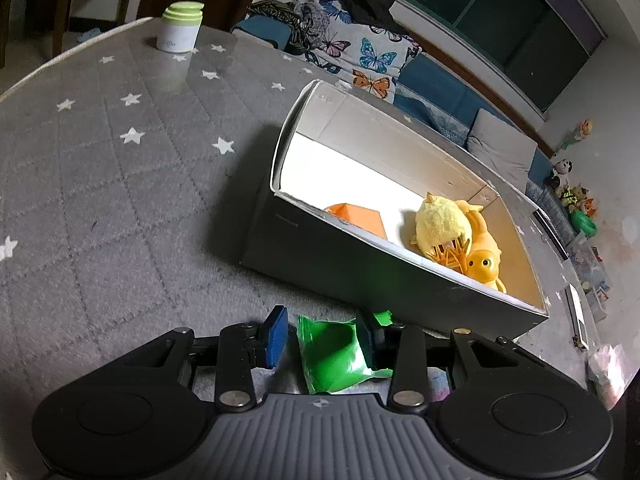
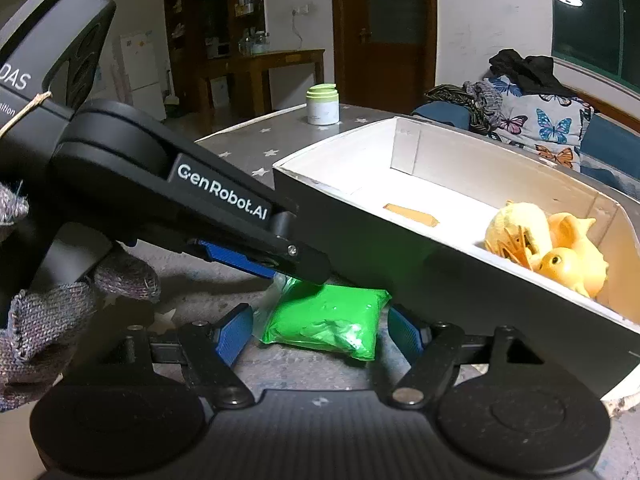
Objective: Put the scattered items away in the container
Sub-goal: 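Close the left tool on the green soft pack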
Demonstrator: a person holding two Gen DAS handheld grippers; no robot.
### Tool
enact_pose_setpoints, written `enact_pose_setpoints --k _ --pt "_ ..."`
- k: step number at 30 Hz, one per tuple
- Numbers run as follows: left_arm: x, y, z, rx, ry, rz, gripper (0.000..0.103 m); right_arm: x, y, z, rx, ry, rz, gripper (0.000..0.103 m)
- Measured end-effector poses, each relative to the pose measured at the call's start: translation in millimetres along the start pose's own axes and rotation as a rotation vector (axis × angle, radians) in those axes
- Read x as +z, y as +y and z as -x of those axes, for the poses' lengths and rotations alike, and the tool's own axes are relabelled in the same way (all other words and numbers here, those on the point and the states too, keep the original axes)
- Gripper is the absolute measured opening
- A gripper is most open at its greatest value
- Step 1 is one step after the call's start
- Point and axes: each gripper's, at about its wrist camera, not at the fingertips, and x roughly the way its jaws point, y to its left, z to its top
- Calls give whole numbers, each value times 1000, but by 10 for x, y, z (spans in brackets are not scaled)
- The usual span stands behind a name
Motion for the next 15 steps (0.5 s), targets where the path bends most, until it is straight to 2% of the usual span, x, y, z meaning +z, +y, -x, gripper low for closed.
enact_pose_setpoints --k 15 --pt "-18 20 -67 -26 29 23 41 1 7 -61 5 22 4 76"
